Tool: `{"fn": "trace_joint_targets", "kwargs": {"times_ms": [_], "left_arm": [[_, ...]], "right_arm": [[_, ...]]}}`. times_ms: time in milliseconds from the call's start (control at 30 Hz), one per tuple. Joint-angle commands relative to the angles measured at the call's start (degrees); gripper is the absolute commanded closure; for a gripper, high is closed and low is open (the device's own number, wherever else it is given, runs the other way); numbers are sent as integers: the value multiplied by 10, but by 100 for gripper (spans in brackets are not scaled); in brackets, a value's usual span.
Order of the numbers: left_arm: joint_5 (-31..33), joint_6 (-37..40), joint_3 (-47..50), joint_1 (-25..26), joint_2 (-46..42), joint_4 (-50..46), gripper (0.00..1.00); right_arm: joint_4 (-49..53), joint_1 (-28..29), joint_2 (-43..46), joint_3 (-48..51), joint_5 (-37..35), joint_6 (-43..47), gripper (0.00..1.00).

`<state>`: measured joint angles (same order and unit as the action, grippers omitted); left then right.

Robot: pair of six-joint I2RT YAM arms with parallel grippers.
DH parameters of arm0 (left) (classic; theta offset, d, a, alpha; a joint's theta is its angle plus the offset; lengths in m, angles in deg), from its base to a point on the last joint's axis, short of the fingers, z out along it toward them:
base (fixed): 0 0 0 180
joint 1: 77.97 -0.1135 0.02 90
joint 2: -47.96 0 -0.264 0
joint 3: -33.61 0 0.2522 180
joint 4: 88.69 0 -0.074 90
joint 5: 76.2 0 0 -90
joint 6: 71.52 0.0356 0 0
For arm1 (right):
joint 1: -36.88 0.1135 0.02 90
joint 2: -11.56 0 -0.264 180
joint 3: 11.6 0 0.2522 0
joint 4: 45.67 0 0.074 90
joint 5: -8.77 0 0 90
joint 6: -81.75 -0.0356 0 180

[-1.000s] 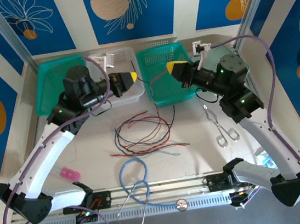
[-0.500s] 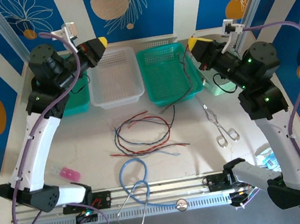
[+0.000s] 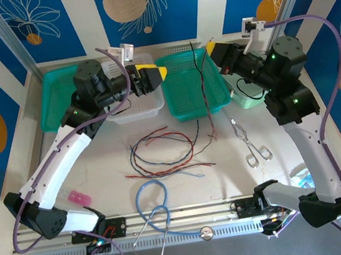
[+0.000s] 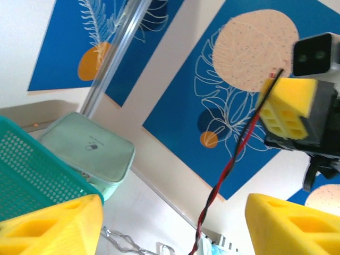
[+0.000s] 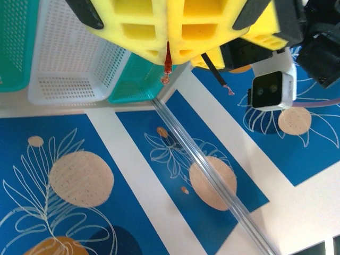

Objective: Untangle the cables

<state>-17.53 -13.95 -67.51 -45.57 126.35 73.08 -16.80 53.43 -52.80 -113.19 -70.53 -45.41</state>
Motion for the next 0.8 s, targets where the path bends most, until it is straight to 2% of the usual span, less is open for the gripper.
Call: {"fn": "trace_joint_targets", "kwargs": {"times_ms": [0, 167, 367, 600, 700, 767], "left_arm": [[-33, 37, 8, 17, -17, 74, 25], [-32, 48, 8, 51, 11, 117, 23], [-32, 34, -42, 69, 64, 137, 24], [-24, 4, -62, 83, 100, 186, 33], [-24, -9, -63, 84, 108, 205, 46], [-20, -17, -63, 84, 110, 211, 65]], "right_arm": [[-11, 6, 8, 9, -3, -15, 100], [-17, 18, 4, 13, 1, -19, 100], [-13, 28, 3, 14, 5, -20, 100], [-11, 41, 3, 16, 8, -19, 100], [-6, 44, 3, 16, 8, -17, 100], [-4, 45, 3, 14, 9, -15, 100]]}}
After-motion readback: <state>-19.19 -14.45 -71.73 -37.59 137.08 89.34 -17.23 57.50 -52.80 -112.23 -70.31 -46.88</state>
